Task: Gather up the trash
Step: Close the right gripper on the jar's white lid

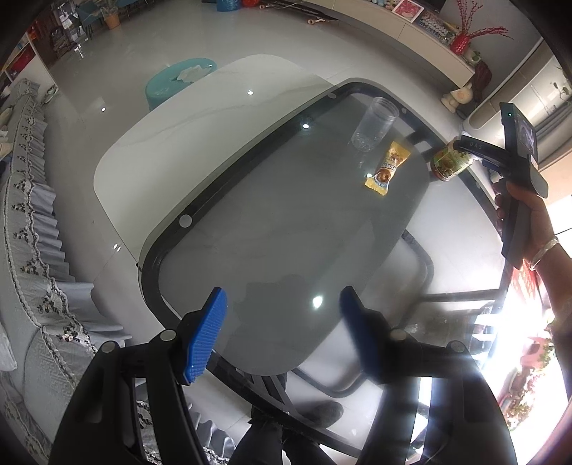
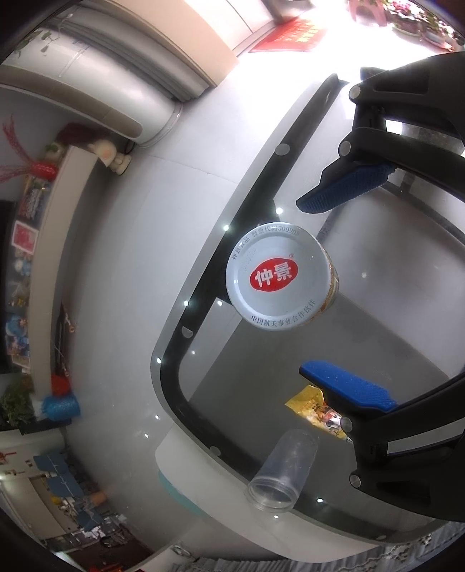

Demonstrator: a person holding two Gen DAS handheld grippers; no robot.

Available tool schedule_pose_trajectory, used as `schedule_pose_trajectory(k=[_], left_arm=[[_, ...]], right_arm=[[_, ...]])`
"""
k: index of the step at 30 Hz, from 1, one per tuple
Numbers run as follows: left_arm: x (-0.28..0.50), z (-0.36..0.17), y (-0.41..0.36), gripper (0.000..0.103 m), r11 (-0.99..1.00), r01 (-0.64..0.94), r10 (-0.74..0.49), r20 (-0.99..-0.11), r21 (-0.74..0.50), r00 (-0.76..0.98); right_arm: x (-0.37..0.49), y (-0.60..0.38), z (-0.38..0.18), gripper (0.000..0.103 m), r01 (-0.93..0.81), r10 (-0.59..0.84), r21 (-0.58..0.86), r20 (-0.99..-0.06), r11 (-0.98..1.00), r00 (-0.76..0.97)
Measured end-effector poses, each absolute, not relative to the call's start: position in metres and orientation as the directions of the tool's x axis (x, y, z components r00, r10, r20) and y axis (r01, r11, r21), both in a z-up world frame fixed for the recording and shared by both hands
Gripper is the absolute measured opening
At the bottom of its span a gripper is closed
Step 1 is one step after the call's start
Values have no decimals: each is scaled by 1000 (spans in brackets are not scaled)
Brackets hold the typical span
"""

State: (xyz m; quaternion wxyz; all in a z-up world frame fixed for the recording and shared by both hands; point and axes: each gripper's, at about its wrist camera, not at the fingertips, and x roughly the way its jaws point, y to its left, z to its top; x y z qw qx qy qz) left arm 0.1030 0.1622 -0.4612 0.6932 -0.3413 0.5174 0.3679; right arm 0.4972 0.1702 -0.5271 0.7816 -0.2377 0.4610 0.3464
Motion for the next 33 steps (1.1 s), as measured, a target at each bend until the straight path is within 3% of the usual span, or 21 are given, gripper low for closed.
schedule_pose_trajectory(k=[33], left_arm=[[84, -479, 169, 65, 487, -870, 149, -976, -69, 161]], right_arm=[[520, 184, -561, 78, -730, 249, -85, -908, 678, 337]])
